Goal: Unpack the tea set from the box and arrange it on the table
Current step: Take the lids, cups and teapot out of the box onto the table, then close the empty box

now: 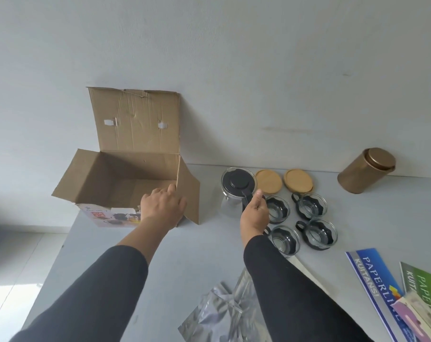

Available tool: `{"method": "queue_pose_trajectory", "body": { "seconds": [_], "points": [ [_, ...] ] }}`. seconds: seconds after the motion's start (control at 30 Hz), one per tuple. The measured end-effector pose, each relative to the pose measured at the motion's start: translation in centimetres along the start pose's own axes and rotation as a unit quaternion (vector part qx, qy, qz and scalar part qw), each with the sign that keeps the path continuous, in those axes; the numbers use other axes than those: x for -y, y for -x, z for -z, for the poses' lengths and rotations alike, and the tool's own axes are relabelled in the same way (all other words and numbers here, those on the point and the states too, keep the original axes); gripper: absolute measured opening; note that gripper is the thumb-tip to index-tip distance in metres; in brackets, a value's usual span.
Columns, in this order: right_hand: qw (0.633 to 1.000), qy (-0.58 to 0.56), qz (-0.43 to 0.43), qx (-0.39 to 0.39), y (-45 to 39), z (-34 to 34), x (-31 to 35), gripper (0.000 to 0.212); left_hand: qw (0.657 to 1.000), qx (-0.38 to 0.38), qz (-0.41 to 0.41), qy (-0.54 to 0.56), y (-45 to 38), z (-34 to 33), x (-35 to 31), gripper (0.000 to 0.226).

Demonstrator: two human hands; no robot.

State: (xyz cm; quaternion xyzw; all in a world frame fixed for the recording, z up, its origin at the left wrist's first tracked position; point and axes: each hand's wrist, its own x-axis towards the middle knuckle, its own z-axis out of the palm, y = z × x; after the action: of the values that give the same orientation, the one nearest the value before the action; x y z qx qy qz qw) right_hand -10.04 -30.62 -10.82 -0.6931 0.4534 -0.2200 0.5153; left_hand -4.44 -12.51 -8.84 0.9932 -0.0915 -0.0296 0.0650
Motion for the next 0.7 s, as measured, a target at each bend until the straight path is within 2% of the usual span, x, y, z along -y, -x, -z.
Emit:
{"method": "queue_pose_trajectory", "body": {
  "seconds": [0.1,0.17,0.23,0.3,0.4,0.5,0.57,0.63,0.7],
  "points": [
    [1.000,0.010,-0.009,0.007,-0.4,0.0,-0.2,0.049,1.000,0.009,0.010,-0.011,0.1,0.0,-0.1,0.022],
    [1.000,0.009,0.009,-0.016,-0.3,0.1,-0.3,0.050,0.999,0.028,0.027,-0.007,0.2,0.2,-0.1,0.026],
    [0.994,0.007,0.073,-0.075,0.0,0.3,-0.1,0.055,0.998,0.055,0.036,0.003,0.4,0.6,-0.2,0.032],
    [0.982,0.033,0.139,-0.120,0.6,0.7,0.6,0.051,0.998,0.057,0.013,0.007,0.7,0.7,0.0,0.037],
    [0.960,0.057,0.228,-0.150,1.8,0.8,1.6,0.045,0.998,-0.050,0.003,0.049,1.6,0.6,1.2,0.049],
    [0.964,0.043,0.248,-0.085,4.1,-0.2,2.8,0.039,0.983,-0.168,0.018,0.065,2.3,1.0,3.8,0.042],
    [0.967,0.063,0.245,-0.010,6.4,-1.3,3.5,0.039,0.977,-0.196,0.056,0.059,2.3,2.0,6.2,0.046],
    [0.966,0.119,0.222,0.055,8.7,-2.5,4.2,0.039,0.973,-0.174,0.140,0.058,2.0,3.2,8.6,0.059],
    [0.967,0.172,0.152,0.107,10.7,-3.7,4.8,0.042,0.957,-0.119,0.248,0.087,1.9,4.1,10.6,0.078]
  ]
}}
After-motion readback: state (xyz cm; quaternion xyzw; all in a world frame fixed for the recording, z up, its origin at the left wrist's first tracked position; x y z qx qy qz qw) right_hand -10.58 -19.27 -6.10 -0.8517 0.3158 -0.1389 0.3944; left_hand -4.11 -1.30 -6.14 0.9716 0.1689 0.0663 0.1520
